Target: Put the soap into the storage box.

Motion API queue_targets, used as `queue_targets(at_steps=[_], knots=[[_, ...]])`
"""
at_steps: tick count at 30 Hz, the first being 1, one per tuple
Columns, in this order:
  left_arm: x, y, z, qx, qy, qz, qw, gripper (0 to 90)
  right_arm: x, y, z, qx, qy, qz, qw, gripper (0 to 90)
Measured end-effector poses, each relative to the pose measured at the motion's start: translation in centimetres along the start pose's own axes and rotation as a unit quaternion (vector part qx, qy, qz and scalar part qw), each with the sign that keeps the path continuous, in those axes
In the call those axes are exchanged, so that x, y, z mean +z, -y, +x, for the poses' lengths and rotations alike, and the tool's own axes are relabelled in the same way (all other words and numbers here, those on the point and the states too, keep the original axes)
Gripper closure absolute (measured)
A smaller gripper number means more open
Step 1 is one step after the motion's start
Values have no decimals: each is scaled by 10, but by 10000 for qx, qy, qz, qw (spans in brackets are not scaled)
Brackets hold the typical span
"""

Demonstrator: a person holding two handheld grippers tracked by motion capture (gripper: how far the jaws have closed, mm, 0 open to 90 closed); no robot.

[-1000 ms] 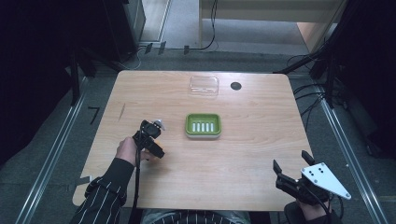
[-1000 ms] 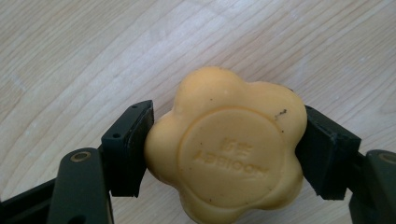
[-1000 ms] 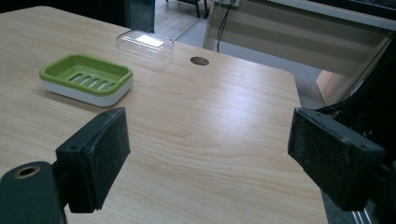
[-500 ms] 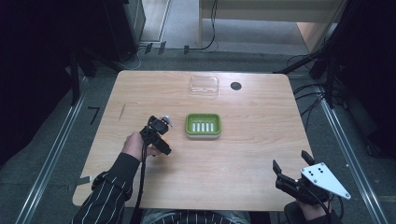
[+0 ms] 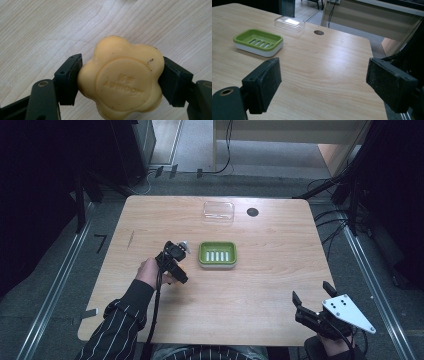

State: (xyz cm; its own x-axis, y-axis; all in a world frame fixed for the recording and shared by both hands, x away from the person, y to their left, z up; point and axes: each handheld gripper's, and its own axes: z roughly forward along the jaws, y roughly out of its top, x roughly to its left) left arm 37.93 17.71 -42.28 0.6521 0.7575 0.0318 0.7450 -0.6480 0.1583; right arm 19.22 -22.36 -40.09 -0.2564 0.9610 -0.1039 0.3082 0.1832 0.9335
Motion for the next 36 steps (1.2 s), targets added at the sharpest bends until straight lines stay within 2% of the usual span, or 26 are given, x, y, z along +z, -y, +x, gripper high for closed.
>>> queue_targets(at_steps=[36], knots=[[-4,-31,-7,429,93,-34,9990,278,0,0,0,-10,-11,10,10000,134]])
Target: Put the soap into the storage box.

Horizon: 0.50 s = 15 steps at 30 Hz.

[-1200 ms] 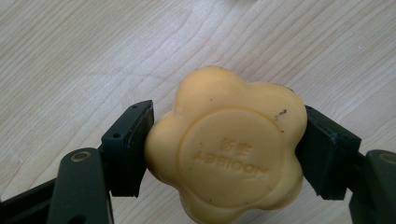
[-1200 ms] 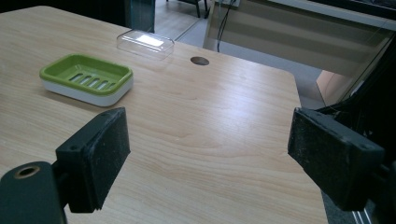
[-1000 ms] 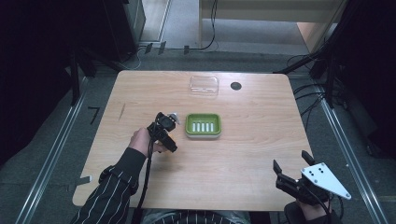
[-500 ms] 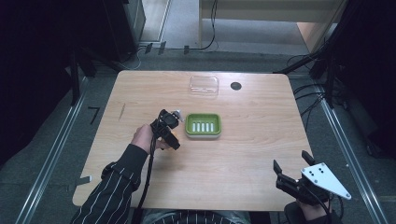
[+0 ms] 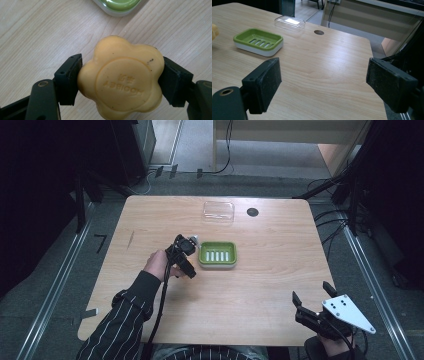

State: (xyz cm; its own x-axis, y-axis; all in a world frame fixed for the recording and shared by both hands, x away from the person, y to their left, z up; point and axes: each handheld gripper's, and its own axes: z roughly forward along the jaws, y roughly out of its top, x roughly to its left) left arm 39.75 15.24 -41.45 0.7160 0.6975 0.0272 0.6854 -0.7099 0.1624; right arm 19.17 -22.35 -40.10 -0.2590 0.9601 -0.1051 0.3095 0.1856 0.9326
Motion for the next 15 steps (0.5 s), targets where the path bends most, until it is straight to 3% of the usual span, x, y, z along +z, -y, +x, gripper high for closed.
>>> queue_targets(at_steps=[15], knots=[[-3,-14,-2,177,71,-102,9998,278,1,0,1,-17,-17,15,10000,134]])
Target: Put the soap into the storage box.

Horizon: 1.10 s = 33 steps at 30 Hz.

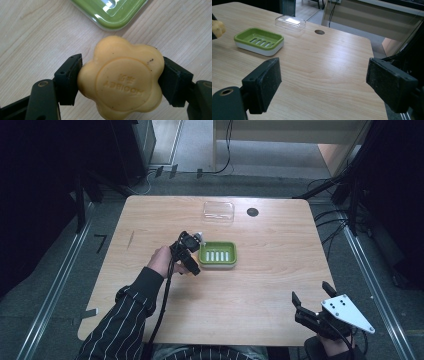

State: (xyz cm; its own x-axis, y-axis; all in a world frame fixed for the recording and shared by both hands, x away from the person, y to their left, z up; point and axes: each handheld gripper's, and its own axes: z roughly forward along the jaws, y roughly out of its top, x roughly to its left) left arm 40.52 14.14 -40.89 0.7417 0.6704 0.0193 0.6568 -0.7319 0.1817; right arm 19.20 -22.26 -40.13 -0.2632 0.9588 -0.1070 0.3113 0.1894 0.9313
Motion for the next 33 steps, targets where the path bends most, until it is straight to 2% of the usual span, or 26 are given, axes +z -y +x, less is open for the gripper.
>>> queue_targets(at_steps=[10,12,33], knots=[[-1,-12,-2,180,42,50,9998,278,-1,1,0,-28,15,30,10000,134],[-1,-14,-3,182,61,-19,9998,278,-2,2,0,-46,28,26,10000,134],[-4,-33,-1,374,81,-124,9992,278,-10,5,-2,-15,162,100,9998,134]])
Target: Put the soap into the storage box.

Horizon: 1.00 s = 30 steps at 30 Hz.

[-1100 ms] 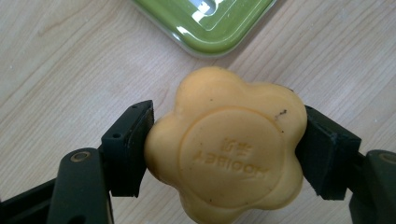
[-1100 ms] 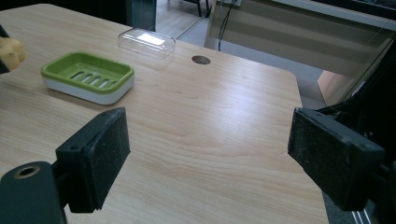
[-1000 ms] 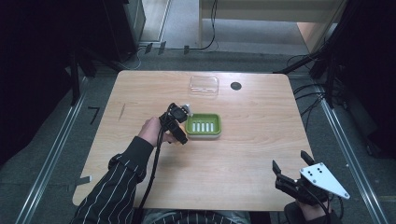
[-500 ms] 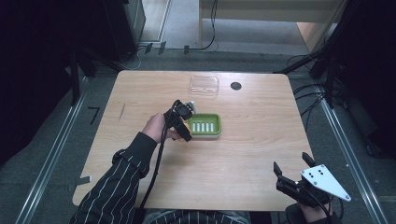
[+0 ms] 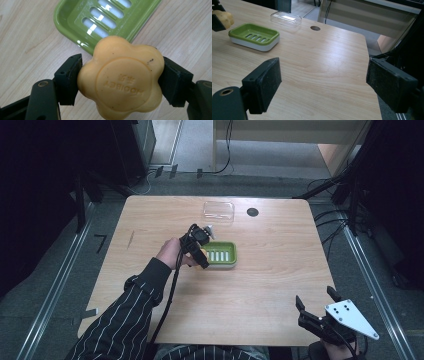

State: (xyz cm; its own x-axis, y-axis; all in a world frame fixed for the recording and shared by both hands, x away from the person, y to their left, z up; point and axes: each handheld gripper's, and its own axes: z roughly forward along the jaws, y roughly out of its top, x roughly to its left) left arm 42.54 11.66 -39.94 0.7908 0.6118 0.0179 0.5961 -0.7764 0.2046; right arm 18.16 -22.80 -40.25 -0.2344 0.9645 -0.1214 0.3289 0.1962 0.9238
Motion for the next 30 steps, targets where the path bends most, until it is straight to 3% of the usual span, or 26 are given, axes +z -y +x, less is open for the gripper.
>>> queue_targets(at_steps=[30], knots=[[6,-29,-2,208,-4,-84,9997,278,-3,2,-1,11,63,5,10000,134]])
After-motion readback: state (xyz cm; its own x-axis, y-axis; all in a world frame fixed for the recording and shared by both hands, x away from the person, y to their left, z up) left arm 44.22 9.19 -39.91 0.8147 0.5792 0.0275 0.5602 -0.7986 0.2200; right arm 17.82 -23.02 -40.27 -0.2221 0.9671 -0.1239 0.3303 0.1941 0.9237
